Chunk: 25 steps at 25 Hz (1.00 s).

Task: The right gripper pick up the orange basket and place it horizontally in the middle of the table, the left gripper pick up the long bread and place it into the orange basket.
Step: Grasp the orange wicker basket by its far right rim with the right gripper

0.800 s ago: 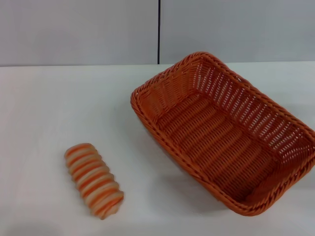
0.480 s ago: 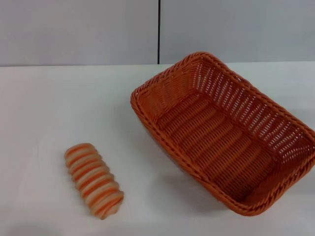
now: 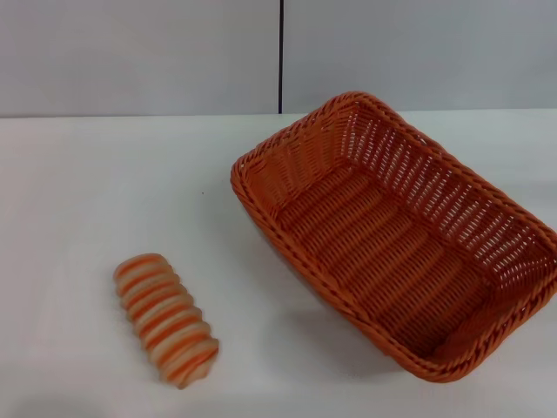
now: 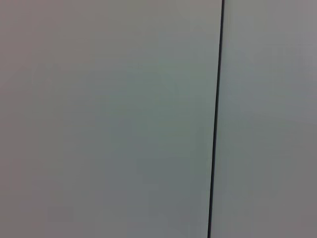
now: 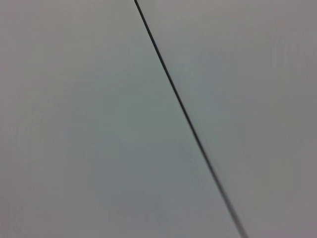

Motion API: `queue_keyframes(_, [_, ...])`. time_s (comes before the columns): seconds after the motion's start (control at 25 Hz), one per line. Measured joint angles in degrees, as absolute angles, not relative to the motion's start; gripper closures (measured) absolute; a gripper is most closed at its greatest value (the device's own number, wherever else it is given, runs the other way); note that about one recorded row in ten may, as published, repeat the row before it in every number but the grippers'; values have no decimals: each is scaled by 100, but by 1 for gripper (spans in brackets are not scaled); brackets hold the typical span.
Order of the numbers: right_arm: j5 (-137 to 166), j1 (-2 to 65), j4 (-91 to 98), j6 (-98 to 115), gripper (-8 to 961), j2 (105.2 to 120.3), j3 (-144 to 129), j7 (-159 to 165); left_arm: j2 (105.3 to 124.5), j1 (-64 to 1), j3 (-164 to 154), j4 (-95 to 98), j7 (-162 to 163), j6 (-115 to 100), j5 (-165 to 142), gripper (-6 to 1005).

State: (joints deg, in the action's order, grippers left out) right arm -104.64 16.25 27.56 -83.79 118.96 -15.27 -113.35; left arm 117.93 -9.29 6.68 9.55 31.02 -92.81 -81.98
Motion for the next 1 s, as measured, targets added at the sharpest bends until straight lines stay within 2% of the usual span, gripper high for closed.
queue_keyframes(0.68, [-6891,2008,6829,-7968,198,11850,-3458,-5364,11804,-831,704,756,3095,-8787,-8183,160])
queue_keyframes(0.72, [-6380,2123,7276,-8068,198,11789,-3722,-4635,11804,-838,705,756,3094,-8737,-8181,160])
queue_keyframes(0.76, [-6380,2123,7276,-8068,198,11789,-3722,-4635,11804,-838,705,756,3094,-8737,-8181,160])
queue_keyframes(0.92, [-5645,2735,7411,-9003,198,11409,-3949,-3529,11803,-848,712,791,3093,-8706,-8176,161])
queue_keyframes(0.96, [-5645,2735,7411,-9003,198,11409,-3949,-3529,11803,-848,712,791,3093,-8706,-8176,161])
queue_keyframes(1.0, [-5345,3022,7184,-9318,198,11258,-3995,-3251,11798,-848,715,802,3093,-8717,-8175,161])
